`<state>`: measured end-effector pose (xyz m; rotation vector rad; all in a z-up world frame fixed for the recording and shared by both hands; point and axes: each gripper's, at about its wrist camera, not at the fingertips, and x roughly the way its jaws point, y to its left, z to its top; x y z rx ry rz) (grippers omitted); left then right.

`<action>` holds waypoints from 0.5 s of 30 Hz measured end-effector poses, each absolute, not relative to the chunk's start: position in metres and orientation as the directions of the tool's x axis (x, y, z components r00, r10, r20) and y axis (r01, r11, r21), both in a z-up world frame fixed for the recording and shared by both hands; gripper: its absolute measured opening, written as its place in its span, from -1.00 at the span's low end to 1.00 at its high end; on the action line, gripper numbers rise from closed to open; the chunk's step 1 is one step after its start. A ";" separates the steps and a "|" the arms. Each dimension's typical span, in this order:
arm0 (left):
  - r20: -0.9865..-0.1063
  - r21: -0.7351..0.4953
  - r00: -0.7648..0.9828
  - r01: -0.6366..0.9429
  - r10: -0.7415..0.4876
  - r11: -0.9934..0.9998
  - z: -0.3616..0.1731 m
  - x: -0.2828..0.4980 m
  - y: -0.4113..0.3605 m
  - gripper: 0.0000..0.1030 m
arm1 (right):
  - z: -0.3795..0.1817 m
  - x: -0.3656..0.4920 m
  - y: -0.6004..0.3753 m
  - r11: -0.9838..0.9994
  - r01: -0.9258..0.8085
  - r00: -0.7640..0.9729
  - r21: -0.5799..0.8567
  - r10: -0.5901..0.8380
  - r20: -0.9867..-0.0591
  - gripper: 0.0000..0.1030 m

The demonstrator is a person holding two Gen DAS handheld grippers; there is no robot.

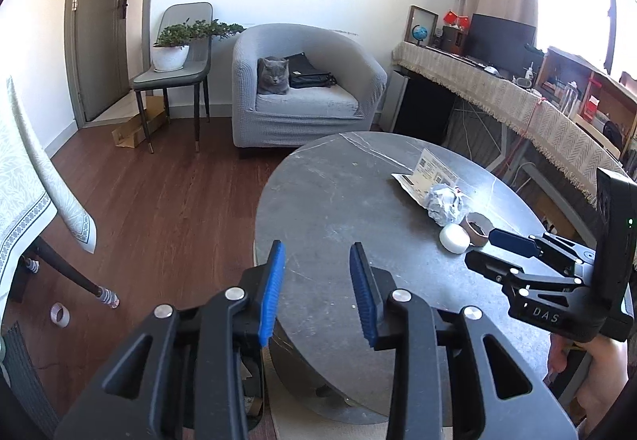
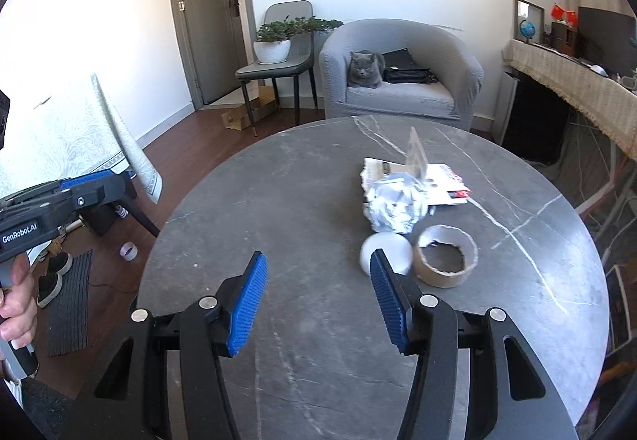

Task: Collect trash
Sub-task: 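Lower the right tool onto the second cardboard tape-roll core and close it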

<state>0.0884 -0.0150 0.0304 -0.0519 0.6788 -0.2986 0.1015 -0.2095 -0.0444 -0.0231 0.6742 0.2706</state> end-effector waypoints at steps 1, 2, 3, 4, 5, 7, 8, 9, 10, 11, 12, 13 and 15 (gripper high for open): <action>-0.611 -0.149 0.733 0.267 -0.301 0.952 0.029 0.090 -0.021 -0.28 | -0.044 0.099 -0.216 0.967 -0.246 0.751 0.068 0.234 -0.618 0.06; -0.611 -0.159 0.725 0.279 -0.317 0.947 0.028 0.091 -0.027 -0.26 | -0.045 0.099 -0.222 0.968 -0.240 0.752 0.067 0.229 -0.619 0.06; -0.613 -0.168 0.719 0.288 -0.329 0.943 0.027 0.093 -0.031 -0.22 | -0.046 0.099 -0.226 0.970 -0.236 0.751 0.065 0.224 -0.621 0.06; -0.615 -0.173 0.712 0.298 -0.340 0.939 0.026 0.095 -0.037 -0.21 | -0.047 0.099 -0.229 0.971 -0.232 0.752 0.061 0.218 -0.622 0.06; -0.618 -0.172 0.707 0.305 -0.344 0.937 0.024 0.097 -0.043 -0.19 | -0.047 0.099 -0.234 0.972 -0.227 0.751 0.058 0.213 -0.625 0.06; -0.622 -0.162 0.704 0.312 -0.342 0.936 0.021 0.099 -0.051 -0.18 | -0.049 0.100 -0.239 0.974 -0.220 0.751 0.056 0.206 -0.628 0.06; -0.624 -0.159 0.703 0.315 -0.342 0.936 0.020 0.100 -0.055 -0.17 | -0.049 0.101 -0.242 0.975 -0.216 0.751 0.054 0.201 -0.629 0.06; -0.628 -0.158 0.699 0.318 -0.343 0.935 0.018 0.102 -0.058 -0.15 | -0.049 0.100 -0.245 0.975 -0.215 0.751 0.051 0.199 -0.630 0.06; -0.632 -0.158 0.694 0.321 -0.345 0.934 0.016 0.104 -0.062 -0.15 | -0.049 0.101 -0.247 0.976 -0.214 0.751 0.046 0.195 -0.631 0.06; -0.638 -0.155 0.688 0.326 -0.346 0.933 0.014 0.107 -0.065 -0.14 | -0.049 0.102 -0.250 0.976 -0.212 0.753 0.043 0.191 -0.630 0.06; -0.643 -0.151 0.683 0.329 -0.345 0.932 0.012 0.109 -0.068 -0.13 | -0.049 0.104 -0.254 0.977 -0.211 0.753 0.044 0.191 -0.630 0.06; -0.649 -0.147 0.679 0.331 -0.344 0.932 0.009 0.110 -0.071 -0.12 | -0.049 0.104 -0.257 0.977 -0.208 0.753 0.046 0.190 -0.631 0.06; -0.659 -0.145 0.668 0.339 -0.346 0.930 0.005 0.114 -0.077 -0.11 | -0.049 0.106 -0.262 0.979 -0.200 0.752 0.044 0.183 -0.633 0.06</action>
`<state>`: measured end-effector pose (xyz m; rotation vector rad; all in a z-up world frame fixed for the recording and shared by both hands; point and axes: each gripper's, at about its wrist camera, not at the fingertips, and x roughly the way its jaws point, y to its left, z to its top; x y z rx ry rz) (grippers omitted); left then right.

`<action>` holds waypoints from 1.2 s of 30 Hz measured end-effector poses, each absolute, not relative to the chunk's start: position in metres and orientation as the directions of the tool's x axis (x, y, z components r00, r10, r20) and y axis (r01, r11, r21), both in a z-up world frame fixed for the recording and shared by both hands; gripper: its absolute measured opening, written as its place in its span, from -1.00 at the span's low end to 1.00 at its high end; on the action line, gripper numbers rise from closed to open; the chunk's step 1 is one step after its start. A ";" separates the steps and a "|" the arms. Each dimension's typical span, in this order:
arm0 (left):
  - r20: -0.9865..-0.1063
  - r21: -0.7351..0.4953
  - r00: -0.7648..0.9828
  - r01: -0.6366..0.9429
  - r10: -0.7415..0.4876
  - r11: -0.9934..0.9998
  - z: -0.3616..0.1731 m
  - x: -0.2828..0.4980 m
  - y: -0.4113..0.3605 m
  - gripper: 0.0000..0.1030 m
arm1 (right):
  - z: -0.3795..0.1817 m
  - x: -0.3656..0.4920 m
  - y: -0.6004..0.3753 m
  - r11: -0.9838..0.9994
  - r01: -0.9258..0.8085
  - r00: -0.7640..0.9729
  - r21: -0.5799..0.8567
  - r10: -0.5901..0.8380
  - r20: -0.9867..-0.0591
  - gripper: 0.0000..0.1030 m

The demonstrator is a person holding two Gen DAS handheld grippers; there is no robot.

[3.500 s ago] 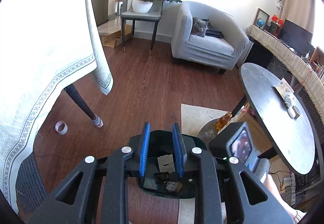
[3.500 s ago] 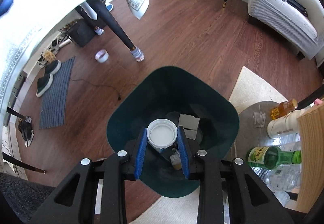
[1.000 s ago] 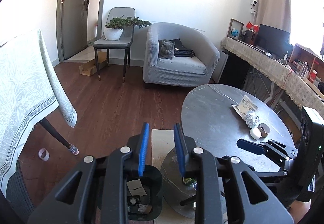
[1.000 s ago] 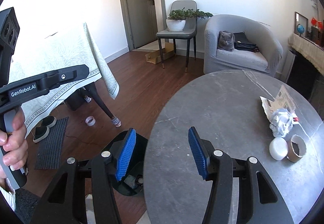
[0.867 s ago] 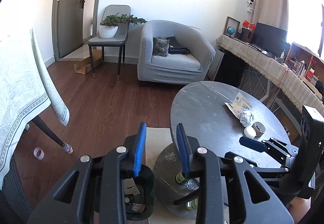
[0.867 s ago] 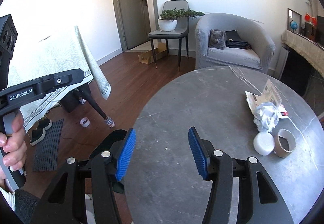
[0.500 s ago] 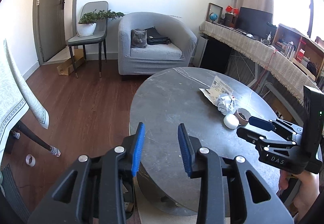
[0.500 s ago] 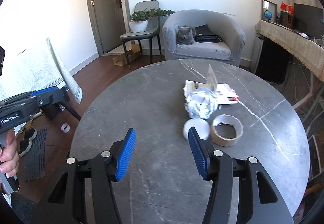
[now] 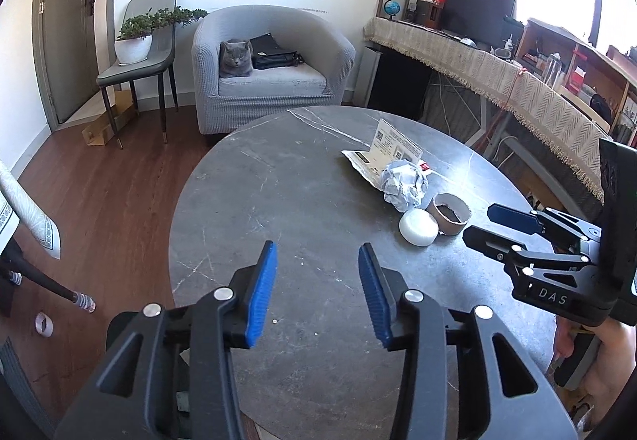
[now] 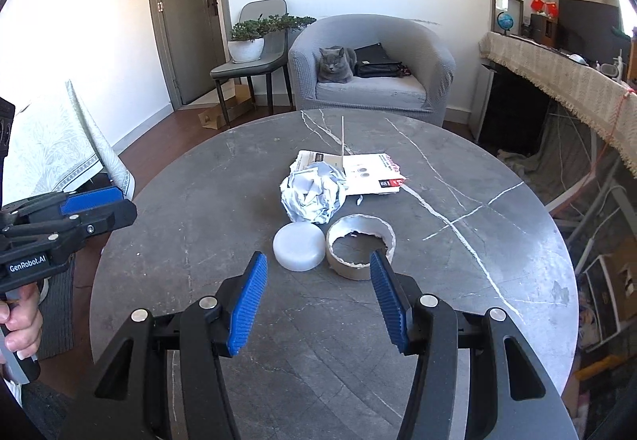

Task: Collect trash
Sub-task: 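Lower the right tool onto the second cardboard tape-roll core and close it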

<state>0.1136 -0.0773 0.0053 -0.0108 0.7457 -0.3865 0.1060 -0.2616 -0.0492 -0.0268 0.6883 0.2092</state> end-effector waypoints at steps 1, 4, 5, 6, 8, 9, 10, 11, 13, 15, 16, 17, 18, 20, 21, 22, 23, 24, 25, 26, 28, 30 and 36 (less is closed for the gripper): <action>-0.663 -0.143 0.663 0.344 -0.347 0.928 0.003 0.115 -0.080 -0.11 | -0.049 0.107 -0.264 0.980 -0.196 0.753 0.045 0.180 -0.633 0.06; -0.670 -0.138 0.654 0.356 -0.352 0.924 0.000 0.116 -0.088 -0.07 | -0.046 0.109 -0.271 0.982 -0.183 0.759 0.049 0.172 -0.628 0.06; -0.671 -0.140 0.651 0.359 -0.355 0.923 0.000 0.117 -0.089 -0.04 | -0.046 0.109 -0.273 0.982 -0.180 0.760 0.049 0.171 -0.627 0.06; -0.673 -0.142 0.647 0.362 -0.359 0.921 -0.001 0.118 -0.091 -0.02 | -0.046 0.109 -0.275 0.983 -0.177 0.761 0.049 0.169 -0.627 0.06; -0.677 -0.148 0.639 0.367 -0.365 0.918 -0.003 0.120 -0.094 -0.01 | -0.047 0.110 -0.276 0.983 -0.175 0.758 0.048 0.166 -0.631 0.06; -0.681 -0.150 0.634 0.370 -0.367 0.917 -0.004 0.121 -0.096 0.00 | -0.048 0.111 -0.277 0.984 -0.175 0.755 0.044 0.163 -0.635 0.06; -0.684 -0.150 0.630 0.371 -0.367 0.916 -0.005 0.121 -0.098 0.00 | -0.048 0.111 -0.278 0.984 -0.174 0.751 0.042 0.160 -0.640 0.06; -0.687 -0.150 0.627 0.373 -0.368 0.915 -0.006 0.121 -0.099 0.01 | -0.049 0.111 -0.278 0.984 -0.172 0.749 0.038 0.155 -0.644 0.06; -0.691 -0.151 0.621 0.377 -0.370 0.914 -0.006 0.122 -0.102 0.06 | -0.047 0.111 -0.280 0.985 -0.168 0.747 0.027 0.146 -0.649 0.06; -0.694 -0.156 0.614 0.383 -0.377 0.910 -0.007 0.123 -0.104 0.10 | -0.045 0.110 -0.282 0.986 -0.163 0.749 0.022 0.139 -0.648 0.13; -0.695 -0.157 0.611 0.386 -0.380 0.909 -0.007 0.123 -0.106 0.11 | -0.045 0.109 -0.284 0.987 -0.159 0.750 0.020 0.134 -0.648 0.17; -0.695 -0.158 0.609 0.389 -0.382 0.907 -0.007 0.124 -0.108 0.11 | -0.045 0.109 -0.286 0.988 -0.152 0.751 0.017 0.127 -0.648 0.20; -0.696 -0.158 0.606 0.393 -0.384 0.906 -0.007 0.124 -0.111 0.12 | -0.045 0.109 -0.287 0.989 -0.146 0.750 0.016 0.121 -0.650 0.20; -0.699 -0.154 0.600 0.404 -0.388 0.902 -0.008 0.124 -0.116 0.16 | -0.048 0.110 -0.290 0.990 -0.141 0.745 0.018 0.118 -0.656 0.21; -0.702 -0.151 0.597 0.409 -0.389 0.900 -0.008 0.123 -0.119 0.17 | -0.049 0.112 -0.292 0.990 -0.138 0.741 0.020 0.116 -0.662 0.23; -0.704 -0.147 0.594 0.414 -0.390 0.898 -0.009 0.123 -0.121 0.17 | -0.050 0.112 -0.292 0.990 -0.137 0.738 0.022 0.117 -0.665 0.24; -0.706 -0.141 0.592 0.420 -0.389 0.896 -0.010 0.123 -0.124 0.17 | -0.051 0.113 -0.293 0.990 -0.138 0.736 0.025 0.119 -0.667 0.27; -0.708 -0.137 0.590 0.426 -0.389 0.895 -0.011 0.123 -0.125 0.18 | -0.053 0.115 -0.293 0.990 -0.139 0.732 0.029 0.123 -0.670 0.29; -0.709 -0.133 0.588 0.430 -0.389 0.893 -0.011 0.123 -0.127 0.18 | -0.054 0.116 -0.293 0.990 -0.140 0.730 0.032 0.125 -0.672 0.30; -0.710 -0.131 0.586 0.435 -0.390 0.891 -0.012 0.124 -0.129 0.21 | -0.056 0.117 -0.293 0.990 -0.140 0.727 0.036 0.127 -0.675 0.31; -0.712 -0.132 0.580 0.443 -0.396 0.887 -0.014 0.124 -0.132 0.24 | -0.059 0.121 -0.293 0.989 -0.142 0.720 0.048 0.136 -0.681 0.31; -0.717 -0.136 0.569 0.452 -0.403 0.881 -0.016 0.126 -0.134 0.25 | -0.062 0.127 -0.292 0.987 -0.146 0.712 0.061 0.148 -0.687 0.31; -0.739 -0.164 0.518 0.481 -0.430 0.861 -0.022 0.136 -0.140 0.26 | -0.070 0.141 -0.285 0.984 -0.165 0.683 0.072 0.167 -0.711 0.31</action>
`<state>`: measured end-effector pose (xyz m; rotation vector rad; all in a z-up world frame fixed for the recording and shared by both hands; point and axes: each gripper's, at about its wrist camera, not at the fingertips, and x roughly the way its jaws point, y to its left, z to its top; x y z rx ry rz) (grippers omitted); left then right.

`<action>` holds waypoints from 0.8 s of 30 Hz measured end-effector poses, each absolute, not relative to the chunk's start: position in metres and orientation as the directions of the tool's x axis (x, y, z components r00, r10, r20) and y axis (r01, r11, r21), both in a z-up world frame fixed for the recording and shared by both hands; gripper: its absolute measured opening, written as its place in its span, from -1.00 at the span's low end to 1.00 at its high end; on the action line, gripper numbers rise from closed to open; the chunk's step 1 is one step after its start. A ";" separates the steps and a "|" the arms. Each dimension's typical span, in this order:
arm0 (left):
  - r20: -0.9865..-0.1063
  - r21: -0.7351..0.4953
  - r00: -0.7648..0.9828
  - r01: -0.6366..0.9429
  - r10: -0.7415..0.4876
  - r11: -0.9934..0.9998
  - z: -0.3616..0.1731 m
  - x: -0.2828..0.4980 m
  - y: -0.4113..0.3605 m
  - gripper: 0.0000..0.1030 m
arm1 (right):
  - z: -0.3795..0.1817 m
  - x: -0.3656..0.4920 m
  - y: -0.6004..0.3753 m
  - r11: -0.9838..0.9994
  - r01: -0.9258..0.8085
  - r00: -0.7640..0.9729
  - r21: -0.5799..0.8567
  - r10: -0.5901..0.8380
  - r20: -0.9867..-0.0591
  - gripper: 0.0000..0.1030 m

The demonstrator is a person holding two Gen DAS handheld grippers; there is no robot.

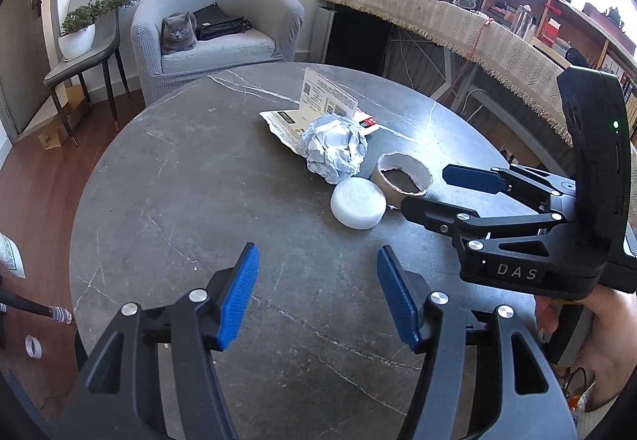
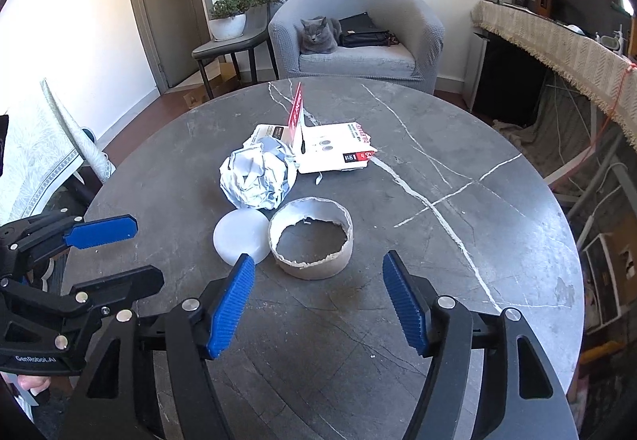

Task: Collect trash
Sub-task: 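Lower the right tool onto the second cardboard tape-roll core and close it, then lift the tape-roll core with the right tool while the left tool grasps the white round lid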

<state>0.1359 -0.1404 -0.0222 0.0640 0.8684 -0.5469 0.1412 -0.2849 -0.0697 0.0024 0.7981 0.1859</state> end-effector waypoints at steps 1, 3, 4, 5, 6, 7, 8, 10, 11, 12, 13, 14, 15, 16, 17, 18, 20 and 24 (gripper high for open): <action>-0.742 -0.166 0.512 0.485 -0.433 0.859 -0.023 0.137 -0.142 0.27 | -0.070 0.143 -0.285 0.983 -0.163 0.677 0.079 0.170 -0.716 0.31; -0.747 -0.166 0.504 0.489 -0.433 0.856 -0.024 0.140 -0.144 0.28 | -0.072 0.149 -0.285 0.984 -0.155 0.664 0.092 0.173 -0.727 0.31; -0.751 -0.168 0.497 0.491 -0.434 0.855 -0.026 0.142 -0.144 0.29 | -0.073 0.152 -0.285 0.984 -0.155 0.658 0.092 0.172 -0.733 0.31; -0.757 -0.172 0.488 0.493 -0.435 0.853 -0.027 0.144 -0.145 0.29 | -0.073 0.153 -0.284 0.984 -0.156 0.654 0.092 0.172 -0.737 0.31; -0.762 -0.175 0.480 0.494 -0.435 0.852 -0.028 0.146 -0.146 0.29 | -0.073 0.155 -0.283 0.983 -0.158 0.650 0.093 0.174 -0.740 0.28; -0.767 -0.177 0.472 0.497 -0.435 0.850 -0.029 0.148 -0.147 0.29 | -0.073 0.157 -0.283 0.983 -0.161 0.649 0.093 0.176 -0.740 0.27; -0.772 -0.176 0.465 0.499 -0.434 0.848 -0.031 0.149 -0.147 0.29 | -0.072 0.159 -0.283 0.983 -0.159 0.646 0.091 0.174 -0.743 0.22; -0.779 -0.166 0.459 0.504 -0.426 0.847 -0.032 0.152 -0.150 0.29 | -0.072 0.164 -0.283 0.984 -0.149 0.643 0.093 0.168 -0.747 0.13; -0.780 -0.163 0.460 0.504 -0.424 0.848 -0.032 0.153 -0.151 0.29 | -0.072 0.166 -0.283 0.984 -0.148 0.641 0.098 0.171 -0.749 0.07; -0.781 -0.160 0.461 0.505 -0.422 0.848 -0.033 0.154 -0.153 0.31 | -0.072 0.168 -0.282 0.984 -0.149 0.636 0.101 0.174 -0.752 0.00; -0.781 -0.157 0.462 0.505 -0.420 0.849 -0.033 0.155 -0.154 0.32 | -0.073 0.169 -0.282 0.984 -0.149 0.633 0.101 0.173 -0.754 -0.03; -0.781 -0.153 0.465 0.505 -0.416 0.850 -0.033 0.155 -0.156 0.33 | -0.073 0.171 -0.281 0.984 -0.147 0.632 0.100 0.171 -0.756 -0.03; -0.782 -0.143 0.470 0.503 -0.409 0.852 -0.034 0.154 -0.157 0.33 | -0.073 0.171 -0.281 0.985 -0.145 0.633 0.099 0.169 -0.756 -0.03; -0.783 -0.138 0.473 0.503 -0.405 0.853 -0.034 0.154 -0.158 0.33 | -0.073 0.170 -0.280 0.985 -0.145 0.634 0.095 0.167 -0.755 -0.04; -0.783 -0.137 0.472 0.503 -0.404 0.853 -0.033 0.153 -0.160 0.33 | -0.073 0.170 -0.280 0.985 -0.147 0.634 0.095 0.168 -0.755 -0.05; -0.783 -0.140 0.469 0.507 -0.408 0.851 -0.033 0.152 -0.161 0.33 | -0.073 0.168 -0.281 0.984 -0.146 0.635 0.099 0.170 -0.753 -0.05; -0.783 -0.138 0.468 0.511 -0.409 0.848 -0.033 0.152 -0.163 0.33 | -0.069 0.164 -0.285 0.985 -0.141 0.648 0.103 0.170 -0.742 -0.05; -0.784 -0.124 0.477 0.505 -0.397 0.854 -0.033 0.153 -0.169 0.35 | -0.060 0.154 -0.300 0.984 -0.128 0.676 0.123 0.178 -0.715 -0.05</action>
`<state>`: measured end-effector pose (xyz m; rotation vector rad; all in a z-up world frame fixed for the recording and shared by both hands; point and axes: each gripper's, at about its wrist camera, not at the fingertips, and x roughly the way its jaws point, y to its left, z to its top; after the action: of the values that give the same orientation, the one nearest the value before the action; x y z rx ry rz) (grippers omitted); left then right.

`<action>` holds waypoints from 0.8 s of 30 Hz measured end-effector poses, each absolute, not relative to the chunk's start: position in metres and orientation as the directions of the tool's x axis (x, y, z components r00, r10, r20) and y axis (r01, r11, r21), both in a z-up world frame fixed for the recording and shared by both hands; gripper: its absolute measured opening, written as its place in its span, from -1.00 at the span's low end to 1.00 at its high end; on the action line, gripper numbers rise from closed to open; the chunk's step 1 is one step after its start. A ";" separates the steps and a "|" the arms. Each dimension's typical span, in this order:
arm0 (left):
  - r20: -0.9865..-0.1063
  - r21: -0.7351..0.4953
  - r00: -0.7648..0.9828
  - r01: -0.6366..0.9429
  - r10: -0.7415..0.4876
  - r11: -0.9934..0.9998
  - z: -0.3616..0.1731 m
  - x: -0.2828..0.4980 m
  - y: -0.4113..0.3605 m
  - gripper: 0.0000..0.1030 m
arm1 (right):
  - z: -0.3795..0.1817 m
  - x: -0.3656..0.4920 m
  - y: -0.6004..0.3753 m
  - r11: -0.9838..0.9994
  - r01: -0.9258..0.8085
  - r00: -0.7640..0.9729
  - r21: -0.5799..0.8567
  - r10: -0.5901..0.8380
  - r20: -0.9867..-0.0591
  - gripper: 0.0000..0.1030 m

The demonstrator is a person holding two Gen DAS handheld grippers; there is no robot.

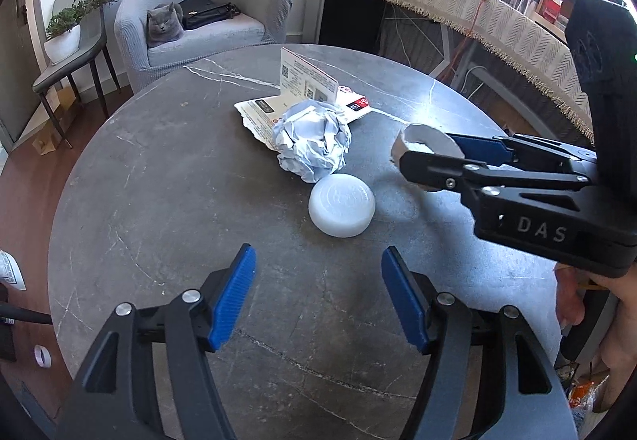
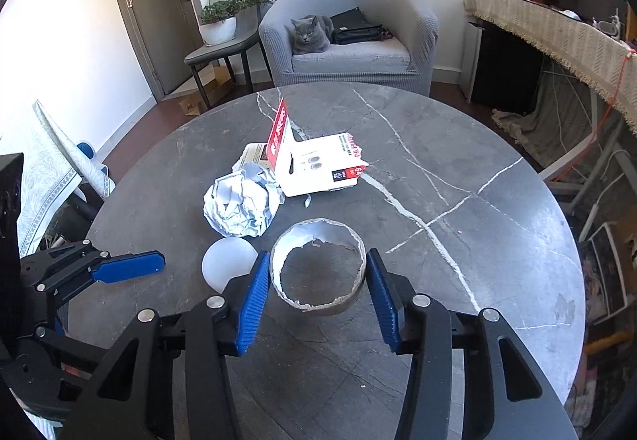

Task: Collect trash
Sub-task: 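Lift the tape-roll core with the right tool while the left tool grasps the white round lid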

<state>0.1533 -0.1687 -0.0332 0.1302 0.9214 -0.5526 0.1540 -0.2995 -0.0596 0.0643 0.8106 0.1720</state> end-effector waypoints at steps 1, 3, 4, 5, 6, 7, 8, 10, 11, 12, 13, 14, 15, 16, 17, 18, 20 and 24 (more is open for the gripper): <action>-0.784 -0.125 0.477 0.506 -0.397 0.853 -0.033 0.154 -0.170 0.35 | -0.059 0.153 -0.303 0.984 -0.123 0.679 0.128 0.178 -0.712 -0.05; -0.787 -0.115 0.480 0.504 -0.388 0.856 -0.033 0.155 -0.174 0.35 | -0.059 0.150 -0.312 0.984 -0.108 0.685 0.138 0.175 -0.707 -0.05; -0.789 -0.107 0.484 0.500 -0.380 0.859 -0.033 0.156 -0.176 0.35 | -0.059 0.150 -0.316 0.984 -0.104 0.685 0.142 0.174 -0.707 -0.05; -0.790 -0.101 0.486 0.498 -0.374 0.861 -0.033 0.157 -0.178 0.35 | -0.060 0.148 -0.320 0.985 -0.099 0.685 0.144 0.173 -0.707 -0.05; -0.791 -0.094 0.489 0.497 -0.368 0.863 -0.033 0.158 -0.180 0.32 | -0.060 0.149 -0.322 0.985 -0.096 0.685 0.146 0.171 -0.708 -0.05; -0.792 -0.087 0.491 0.497 -0.363 0.863 -0.032 0.159 -0.182 0.31 | -0.060 0.148 -0.324 0.985 -0.094 0.685 0.146 0.170 -0.708 -0.05; -0.793 -0.078 0.494 0.498 -0.356 0.864 -0.032 0.159 -0.185 0.28 | -0.060 0.147 -0.326 0.985 -0.093 0.686 0.147 0.170 -0.708 -0.05; -0.792 -0.062 0.503 0.499 -0.347 0.864 -0.031 0.159 -0.188 0.25 | -0.060 0.145 -0.330 0.985 -0.093 0.687 0.147 0.171 -0.706 -0.05; -0.791 -0.057 0.506 0.499 -0.344 0.865 -0.030 0.159 -0.189 0.21 | -0.060 0.143 -0.332 0.985 -0.093 0.687 0.148 0.171 -0.706 -0.05; -0.789 -0.053 0.511 0.498 -0.342 0.865 -0.030 0.159 -0.191 0.18 | -0.060 0.142 -0.333 0.984 -0.094 0.687 0.148 0.172 -0.706 -0.05; -0.788 -0.052 0.513 0.497 -0.341 0.866 -0.029 0.159 -0.192 0.17 | -0.060 0.141 -0.335 0.985 -0.094 0.686 0.148 0.171 -0.707 -0.05; -0.787 -0.054 0.512 0.496 -0.343 0.866 -0.030 0.160 -0.193 0.14 | -0.061 0.140 -0.336 0.985 -0.092 0.686 0.148 0.171 -0.707 -0.05; -0.788 -0.059 0.509 0.497 -0.346 0.866 -0.030 0.160 -0.194 0.11 | -0.061 0.139 -0.338 0.984 -0.091 0.685 0.150 0.171 -0.708 -0.05; -0.789 -0.063 0.506 0.498 -0.349 0.865 -0.031 0.161 -0.195 0.10 | -0.062 0.138 -0.341 0.985 -0.089 0.684 0.150 0.170 -0.709 -0.05; -0.789 -0.063 0.505 0.500 -0.349 0.864 -0.031 0.162 -0.197 0.06 | -0.062 0.138 -0.341 0.985 -0.088 0.684 0.150 0.170 -0.710 -0.05; -0.790 -0.059 0.506 0.500 -0.347 0.864 -0.032 0.161 -0.198 0.03 | -0.062 0.137 -0.343 0.985 -0.087 0.684 0.151 0.170 -0.710 -0.05; -0.789 -0.053 0.510 0.498 -0.342 0.865 -0.033 0.162 -0.200 0.02 | -0.062 0.136 -0.345 0.984 -0.087 0.683 0.154 0.171 -0.710 -0.05; -0.787 -0.048 0.516 0.496 -0.339 0.867 -0.034 0.163 -0.204 -0.04 | -0.062 0.134 -0.347 0.984 -0.089 0.684 0.155 0.174 -0.709 -0.05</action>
<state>0.1631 -0.2039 -0.0341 0.1925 0.8984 -0.5052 0.1337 -0.3471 -0.0619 0.1115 0.8047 0.1478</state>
